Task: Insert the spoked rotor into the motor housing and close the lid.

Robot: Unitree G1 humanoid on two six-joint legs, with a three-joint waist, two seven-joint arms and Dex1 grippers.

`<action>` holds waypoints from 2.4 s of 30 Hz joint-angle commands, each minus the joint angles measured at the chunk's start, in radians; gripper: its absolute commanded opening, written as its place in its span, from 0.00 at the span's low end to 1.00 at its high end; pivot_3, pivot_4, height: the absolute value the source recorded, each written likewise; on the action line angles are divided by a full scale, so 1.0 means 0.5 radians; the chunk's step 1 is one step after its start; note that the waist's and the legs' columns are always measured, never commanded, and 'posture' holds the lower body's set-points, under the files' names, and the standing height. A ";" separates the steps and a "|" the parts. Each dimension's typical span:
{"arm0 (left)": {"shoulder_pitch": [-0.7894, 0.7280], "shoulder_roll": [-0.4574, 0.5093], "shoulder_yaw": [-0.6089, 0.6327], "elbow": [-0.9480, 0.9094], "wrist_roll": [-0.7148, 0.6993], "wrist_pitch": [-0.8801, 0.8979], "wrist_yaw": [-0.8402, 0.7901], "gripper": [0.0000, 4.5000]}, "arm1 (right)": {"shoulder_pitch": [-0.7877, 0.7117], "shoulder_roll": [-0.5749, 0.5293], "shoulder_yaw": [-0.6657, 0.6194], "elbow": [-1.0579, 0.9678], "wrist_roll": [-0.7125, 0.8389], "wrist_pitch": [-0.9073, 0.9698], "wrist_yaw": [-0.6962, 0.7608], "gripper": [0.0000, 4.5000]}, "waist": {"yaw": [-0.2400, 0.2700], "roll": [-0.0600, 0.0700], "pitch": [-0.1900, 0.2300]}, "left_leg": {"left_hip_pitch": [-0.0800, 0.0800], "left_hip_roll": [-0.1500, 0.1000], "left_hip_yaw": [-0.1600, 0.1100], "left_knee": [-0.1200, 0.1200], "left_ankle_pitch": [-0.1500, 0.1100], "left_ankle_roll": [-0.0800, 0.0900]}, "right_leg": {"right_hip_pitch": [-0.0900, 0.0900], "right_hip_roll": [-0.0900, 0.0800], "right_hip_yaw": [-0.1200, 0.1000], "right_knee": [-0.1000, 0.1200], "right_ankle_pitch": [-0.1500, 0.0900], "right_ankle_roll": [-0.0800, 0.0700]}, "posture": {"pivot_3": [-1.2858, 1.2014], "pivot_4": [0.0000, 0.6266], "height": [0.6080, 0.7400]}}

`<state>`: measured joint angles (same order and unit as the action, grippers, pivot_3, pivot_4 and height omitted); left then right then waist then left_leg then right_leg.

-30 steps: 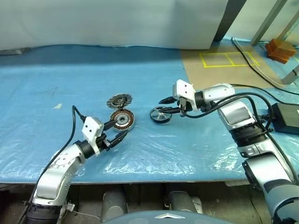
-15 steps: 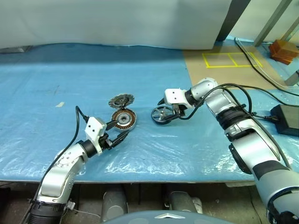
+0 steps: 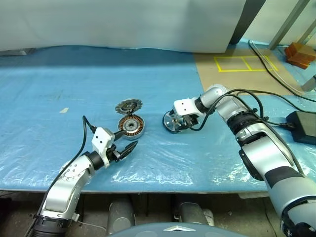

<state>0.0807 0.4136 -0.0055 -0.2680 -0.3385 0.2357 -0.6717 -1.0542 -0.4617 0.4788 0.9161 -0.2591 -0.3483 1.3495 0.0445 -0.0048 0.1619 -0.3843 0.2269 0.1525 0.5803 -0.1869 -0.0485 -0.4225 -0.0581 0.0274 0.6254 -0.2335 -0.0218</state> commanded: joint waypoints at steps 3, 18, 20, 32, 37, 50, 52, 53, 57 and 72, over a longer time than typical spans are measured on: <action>-0.032 -0.004 0.006 0.013 0.011 -0.049 -0.005 0.75 | -0.004 -0.015 -0.018 -0.034 -0.036 -0.011 -0.018 0.44 | 0.000 -0.001 -0.001 | 0.001 0.000 0.000 0.000 0.000 0.000 | 0.000 0.000 0.000 0.001 0.000 0.000 | 0.52 0.24 1.00; -0.025 0.100 0.295 -0.061 -0.167 -0.035 -0.031 0.75 | 0.090 0.117 -0.368 -0.669 0.472 0.719 0.121 0.27 | -0.004 -0.001 -0.001 | -0.002 0.003 0.001 0.000 0.001 0.002 | -0.003 0.004 0.001 0.001 0.001 -0.002 | 0.52 0.24 1.00; 0.003 0.157 0.371 -0.080 -0.207 -0.009 -0.058 0.75 | 0.151 0.153 -0.427 -0.851 0.597 1.025 0.106 0.27 | 0.002 -0.002 -0.001 | -0.002 0.004 0.001 0.000 0.001 0.002 | -0.003 0.005 0.000 0.001 0.001 -0.002 | 0.52 0.24 1.00; 0.020 0.187 0.385 -0.071 -0.181 -0.002 -0.044 0.75 | 0.483 0.486 -0.564 -1.294 1.048 1.910 -0.283 0.27 | 0.045 -0.001 -0.001 | 0.001 0.003 0.001 -0.003 0.002 -0.014 | -0.001 0.003 0.000 -0.001 0.001 -0.002 | 0.52 0.24 1.00; 0.006 0.184 0.354 -0.083 -0.180 0.014 -0.045 0.75 | 0.471 0.607 -0.537 -1.129 1.013 1.818 -0.408 0.27 | 0.045 -0.001 -0.001 | 0.001 0.001 0.001 -0.005 0.002 -0.015 | -0.001 0.002 0.000 -0.003 0.001 -0.001 | 0.52 0.24 1.00; 0.010 0.165 0.295 -0.122 -0.166 0.029 -0.013 0.75 | 0.491 0.558 -0.470 -0.857 0.916 1.608 -0.413 0.27 | 0.044 -0.002 -0.001 | 0.006 0.000 0.001 -0.006 0.002 -0.015 | 0.002 0.001 0.001 -0.003 0.001 -0.001 | 0.52 0.24 1.00; 0.013 0.163 0.292 -0.127 -0.167 0.033 -0.008 0.75 | 0.479 0.548 -0.476 -0.894 0.936 1.622 -0.401 0.27 | 0.044 -0.002 -0.001 | 0.006 0.000 0.001 -0.006 0.002 -0.015 | 0.002 0.001 0.001 -0.003 0.001 -0.001 | 0.52 0.24 1.00; 0.011 0.162 0.286 -0.126 -0.165 0.034 -0.007 0.75 | 0.474 0.551 -0.478 -0.929 0.955 1.640 -0.389 0.27 | 0.044 -0.002 -0.001 | 0.006 0.000 0.001 -0.006 0.002 -0.015 | 0.002 0.001 0.001 -0.003 0.001 -0.001 | 0.52 0.24 1.00; 0.001 0.158 0.264 -0.119 -0.161 0.033 0.003 0.75 | 0.461 0.565 -0.475 -0.978 0.964 1.654 -0.392 0.27 | 0.044 -0.001 -0.001 | 0.004 0.000 0.001 -0.007 0.002 -0.015 | 0.002 0.001 0.000 -0.004 0.001 -0.001 | 0.52 0.24 1.00; -0.002 0.143 0.236 -0.119 -0.155 0.038 0.012 0.75 | 0.450 0.583 -0.388 -0.803 0.784 1.484 -0.517 0.78 | 0.045 -0.001 -0.001 | 0.004 0.000 0.001 -0.007 0.002 -0.015 | 0.001 0.001 0.001 -0.004 0.001 -0.001 | 0.52 0.24 1.00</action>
<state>0.0807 0.4865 0.1107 -0.2906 -0.4127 0.2598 -0.6674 -0.8227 -0.1756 0.2828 0.5366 0.1322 0.3902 1.0862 0.0668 -0.0055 0.1615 -0.3827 0.2268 0.1528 0.5769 -0.1860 -0.0559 -0.4220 -0.0578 0.0277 0.6234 -0.2328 -0.0222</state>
